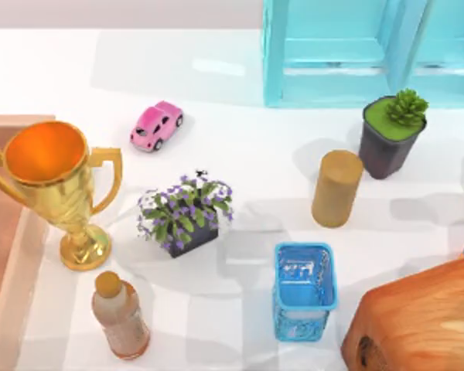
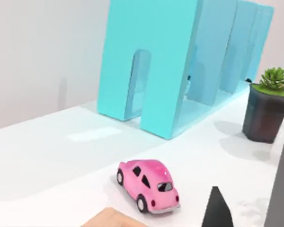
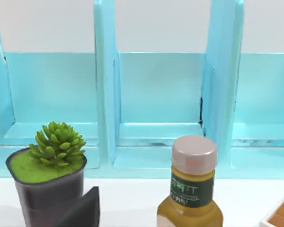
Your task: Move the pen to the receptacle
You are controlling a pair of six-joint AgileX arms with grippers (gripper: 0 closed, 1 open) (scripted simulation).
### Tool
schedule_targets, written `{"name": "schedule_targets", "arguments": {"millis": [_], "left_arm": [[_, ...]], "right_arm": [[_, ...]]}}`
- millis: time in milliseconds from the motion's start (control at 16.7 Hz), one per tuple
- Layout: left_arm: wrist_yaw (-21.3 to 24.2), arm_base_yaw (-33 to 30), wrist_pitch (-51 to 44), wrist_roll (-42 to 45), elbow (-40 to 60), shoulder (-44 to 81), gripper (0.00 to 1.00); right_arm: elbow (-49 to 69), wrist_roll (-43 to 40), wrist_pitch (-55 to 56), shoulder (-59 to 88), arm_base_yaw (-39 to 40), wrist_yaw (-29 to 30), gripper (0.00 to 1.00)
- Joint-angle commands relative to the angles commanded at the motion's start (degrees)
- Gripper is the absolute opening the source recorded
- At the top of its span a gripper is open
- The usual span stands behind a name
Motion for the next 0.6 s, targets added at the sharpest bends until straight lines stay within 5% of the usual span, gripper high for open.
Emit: {"name": "schedule_targets", "arguments": {"millis": [420,600], "left_arm": [[0.0,0.0,0.0,0.0,0.0,0.0,0.98],[0.0,0.0,0.0,0.0,0.0,0.0,1.00]], "right_arm": [[0.0,0.0,0.0,0.0,0.0,0.0,1.00],[0.0,0.0,0.0,0.0,0.0,0.0,1.00]]}}
